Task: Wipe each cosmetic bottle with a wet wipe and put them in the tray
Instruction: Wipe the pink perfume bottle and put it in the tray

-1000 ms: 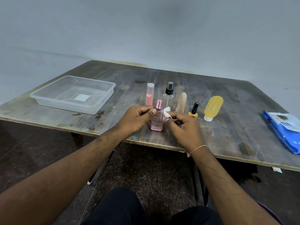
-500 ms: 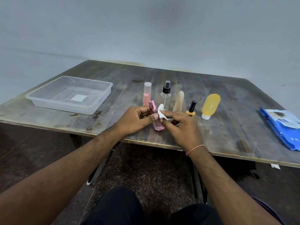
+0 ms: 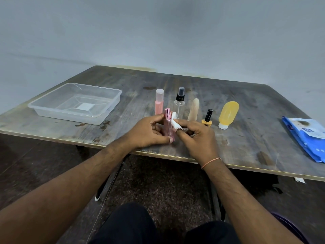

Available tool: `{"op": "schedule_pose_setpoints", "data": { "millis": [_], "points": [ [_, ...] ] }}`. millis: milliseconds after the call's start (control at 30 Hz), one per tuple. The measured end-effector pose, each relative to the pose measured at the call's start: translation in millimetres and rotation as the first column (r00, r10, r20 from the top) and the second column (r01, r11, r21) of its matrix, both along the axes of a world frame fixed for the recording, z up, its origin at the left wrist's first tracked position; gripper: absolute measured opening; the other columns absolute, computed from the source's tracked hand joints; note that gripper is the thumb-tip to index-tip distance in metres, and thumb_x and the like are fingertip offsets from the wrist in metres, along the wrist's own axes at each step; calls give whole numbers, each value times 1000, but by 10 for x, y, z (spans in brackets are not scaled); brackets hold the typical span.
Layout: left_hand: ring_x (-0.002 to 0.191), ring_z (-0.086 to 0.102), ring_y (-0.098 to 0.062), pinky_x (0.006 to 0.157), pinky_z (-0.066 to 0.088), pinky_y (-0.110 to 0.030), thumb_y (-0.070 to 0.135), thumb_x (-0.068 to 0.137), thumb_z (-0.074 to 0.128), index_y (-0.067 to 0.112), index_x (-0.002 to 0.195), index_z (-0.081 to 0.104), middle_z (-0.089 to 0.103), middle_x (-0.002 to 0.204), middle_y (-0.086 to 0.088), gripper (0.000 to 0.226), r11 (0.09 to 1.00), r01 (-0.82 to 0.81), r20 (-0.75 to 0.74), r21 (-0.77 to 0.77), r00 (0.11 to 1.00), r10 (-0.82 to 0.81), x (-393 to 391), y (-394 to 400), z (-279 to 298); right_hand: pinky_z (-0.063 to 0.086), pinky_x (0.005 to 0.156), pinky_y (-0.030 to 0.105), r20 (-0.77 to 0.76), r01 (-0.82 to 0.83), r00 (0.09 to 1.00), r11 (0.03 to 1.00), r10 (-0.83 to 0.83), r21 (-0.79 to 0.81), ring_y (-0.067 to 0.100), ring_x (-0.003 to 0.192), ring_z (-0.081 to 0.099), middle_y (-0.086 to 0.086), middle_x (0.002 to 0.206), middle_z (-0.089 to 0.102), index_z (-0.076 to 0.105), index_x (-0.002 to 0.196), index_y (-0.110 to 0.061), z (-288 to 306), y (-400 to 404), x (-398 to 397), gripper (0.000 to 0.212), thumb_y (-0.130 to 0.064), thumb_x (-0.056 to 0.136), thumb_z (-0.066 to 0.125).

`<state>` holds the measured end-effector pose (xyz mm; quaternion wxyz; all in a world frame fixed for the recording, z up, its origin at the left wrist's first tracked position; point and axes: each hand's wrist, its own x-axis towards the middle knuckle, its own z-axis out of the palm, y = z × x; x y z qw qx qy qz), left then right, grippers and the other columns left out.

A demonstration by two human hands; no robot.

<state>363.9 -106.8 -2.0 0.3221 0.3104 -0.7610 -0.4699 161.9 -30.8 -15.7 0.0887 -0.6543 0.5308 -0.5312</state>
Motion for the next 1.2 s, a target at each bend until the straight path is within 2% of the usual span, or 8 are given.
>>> {"op": "schedule_pose_setpoints", "data": {
  "millis": [133, 333, 500, 633, 800, 900, 1100, 1200],
  "points": [
    [92, 77, -15, 86, 65, -31, 3, 75, 96, 35, 160, 45, 80, 110, 2, 103, 999, -11, 27, -45, 1000, 13, -20, -30, -22, 60, 87, 32, -50, -16, 999, 1000, 15, -15, 6, 97, 73, -14, 108, 79, 79, 126, -31, -5, -11, -8, 40, -13, 91, 82],
    [93, 75, -9, 90, 64, -31, 2, 74, 97, 26, 161, 47, 78, 115, 4, 103, 1000, 5, 16, 0, 1000, -5, -19, -27, -9, 58, 77, 27, -197, 14, 980, 996, -31, -88, 5, 92, 70, -15, 108, 75, 80, 123, -34, -32, 20, 0, 35, -16, 93, 81],
    [88, 75, -3, 85, 61, -23, 2, 75, 96, 28, 160, 47, 76, 111, 8, 101, 1000, 19, 41, -5, 999, -19, -22, 2, 36, 59, 80, 31, -163, 3, 987, 1000, -2, 8, 3, 93, 71, -18, 104, 76, 85, 110, -34, -7, 17, -1, 26, -19, 89, 83],
    [97, 79, -16, 94, 64, -33, 2, 75, 95, 35, 161, 44, 77, 114, 4, 105, 1000, 9, 64, -20, 998, -8, -15, -21, 40, 59, 79, 32, -176, 12, 984, 999, -3, 53, 3, 91, 70, -17, 99, 76, 86, 102, -34, -8, 21, 4, 22, -21, 84, 83],
    [87, 76, -6, 86, 63, -25, 2, 75, 96, 28, 160, 47, 78, 102, 15, 101, 1000, 16, 43, 6, 999, -17, -33, 9, 36, 60, 84, 34, -127, -5, 992, 1000, 6, 6, 5, 95, 72, -17, 109, 76, 82, 117, -34, 6, 17, 12, 32, -16, 91, 79],
    [96, 77, -10, 90, 64, -29, 3, 75, 96, 36, 153, 47, 76, 117, 3, 98, 1000, 10, 34, -3, 999, -10, -29, 6, 34, 58, 86, 25, -166, -16, 986, 1000, 14, -7, 3, 99, 70, -19, 117, 74, 78, 127, -36, 22, 31, 12, 38, -14, 96, 76],
    [109, 77, -16, 96, 63, -33, 4, 72, 99, 35, 153, 51, 73, 129, -3, 99, 999, 47, 63, 9, 997, -48, 18, -53, 42, 57, 83, 27, -203, 6, 979, 1000, -2, 17, 2, 97, 70, -19, 109, 75, 83, 114, -36, -7, 23, 19, 29, -18, 91, 79],
    [117, 75, -21, 104, 61, -41, 26, 68, 101, 48, 141, 53, 72, 132, -1, 90, 997, 71, 66, 4, 995, -71, 52, -82, 33, 59, 83, 32, -236, -7, 972, 1000, 13, 28, 3, 97, 70, -19, 108, 75, 83, 113, -38, -6, 18, 18, 27, -32, 89, 72]
  ]
}}
